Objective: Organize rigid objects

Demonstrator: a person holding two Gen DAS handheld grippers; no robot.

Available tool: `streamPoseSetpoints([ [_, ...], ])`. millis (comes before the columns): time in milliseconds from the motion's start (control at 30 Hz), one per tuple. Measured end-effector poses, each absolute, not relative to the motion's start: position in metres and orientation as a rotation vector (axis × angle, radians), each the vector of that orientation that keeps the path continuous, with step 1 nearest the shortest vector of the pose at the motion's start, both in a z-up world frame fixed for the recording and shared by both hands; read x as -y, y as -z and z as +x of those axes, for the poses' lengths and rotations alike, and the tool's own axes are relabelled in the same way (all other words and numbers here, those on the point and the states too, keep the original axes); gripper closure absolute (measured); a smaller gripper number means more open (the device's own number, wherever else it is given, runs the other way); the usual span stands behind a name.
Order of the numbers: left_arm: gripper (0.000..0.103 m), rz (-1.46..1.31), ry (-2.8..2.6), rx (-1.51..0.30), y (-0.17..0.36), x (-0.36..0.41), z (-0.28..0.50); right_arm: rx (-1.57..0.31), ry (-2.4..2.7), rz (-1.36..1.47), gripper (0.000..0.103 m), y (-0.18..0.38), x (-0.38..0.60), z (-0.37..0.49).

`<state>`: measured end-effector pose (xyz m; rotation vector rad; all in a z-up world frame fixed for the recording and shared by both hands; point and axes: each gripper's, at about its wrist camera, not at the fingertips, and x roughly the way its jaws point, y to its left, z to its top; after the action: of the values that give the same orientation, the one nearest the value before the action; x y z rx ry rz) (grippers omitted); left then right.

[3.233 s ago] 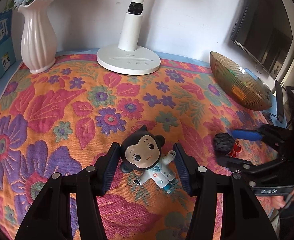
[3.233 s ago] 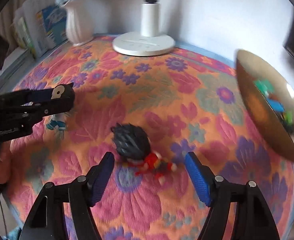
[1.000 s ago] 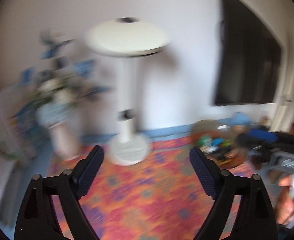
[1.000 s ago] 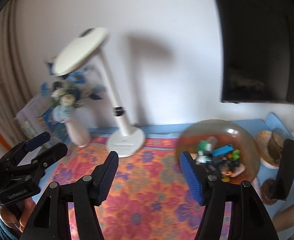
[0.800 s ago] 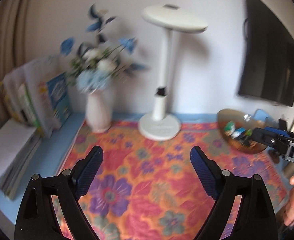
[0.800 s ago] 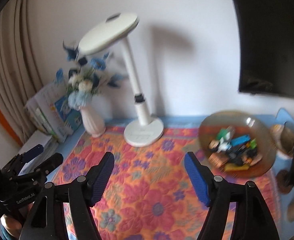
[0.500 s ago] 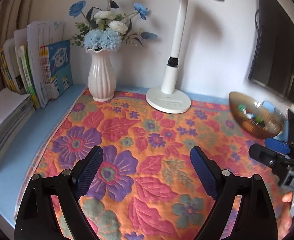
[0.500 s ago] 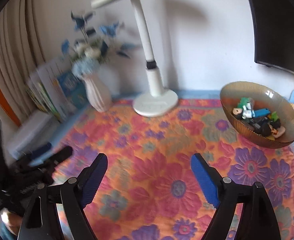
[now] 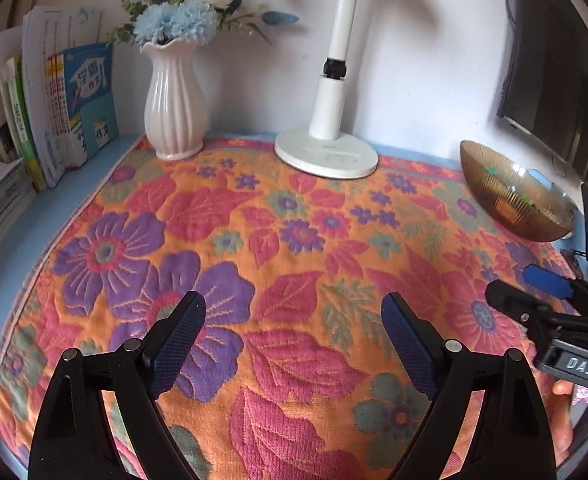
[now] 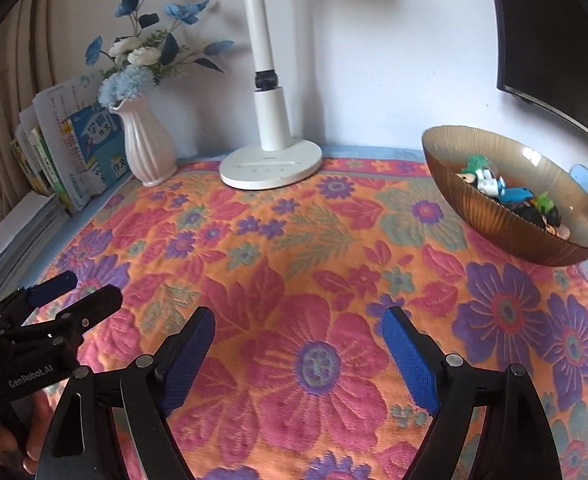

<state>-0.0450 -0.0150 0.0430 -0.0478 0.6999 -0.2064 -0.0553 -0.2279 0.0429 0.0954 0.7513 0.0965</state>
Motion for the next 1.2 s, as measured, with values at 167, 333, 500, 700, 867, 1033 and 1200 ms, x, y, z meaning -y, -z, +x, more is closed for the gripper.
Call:
streamPoseSetpoints([
  [167, 0.010, -0.040, 0.183, -0.683, -0.043, 0.015, -0.048, -0.740, -0.090, 0.122, 0.019, -0.040, 0.235, -0.057],
  [333, 0.010, -0.002, 0.185, -0.703, -0.041, 0.021, -0.046, -0.734, -0.089, 0.111, 0.019, -0.040, 0.234, -0.058],
  [500, 0.009, 0.011, 0.185, -0.717, -0.040, 0.024, -0.044, -0.730, -0.091, 0.103, 0.018, -0.039, 0.233, -0.058],
  [700, 0.008, 0.004, 0.181, -0.729, -0.039, 0.023, -0.043, -0.737, -0.090, 0.133, 0.018, -0.038, 0.236, -0.057],
  [867, 0.006, 0.001, 0.177, -0.731, -0.039, 0.023, -0.042, -0.750, -0.071, 0.128, 0.018, -0.037, 0.236, -0.054],
  [1033, 0.006, 0.001, 0.184, -0.743, -0.037, 0.023, -0.041, -0.756, -0.069, 0.109, 0.018, -0.035, 0.234, -0.054],
  [1200, 0.006, -0.006, 0.160, -0.736, -0.037, 0.021, -0.042, -0.771, -0.064, 0.107, 0.018, -0.033, 0.235, -0.052],
])
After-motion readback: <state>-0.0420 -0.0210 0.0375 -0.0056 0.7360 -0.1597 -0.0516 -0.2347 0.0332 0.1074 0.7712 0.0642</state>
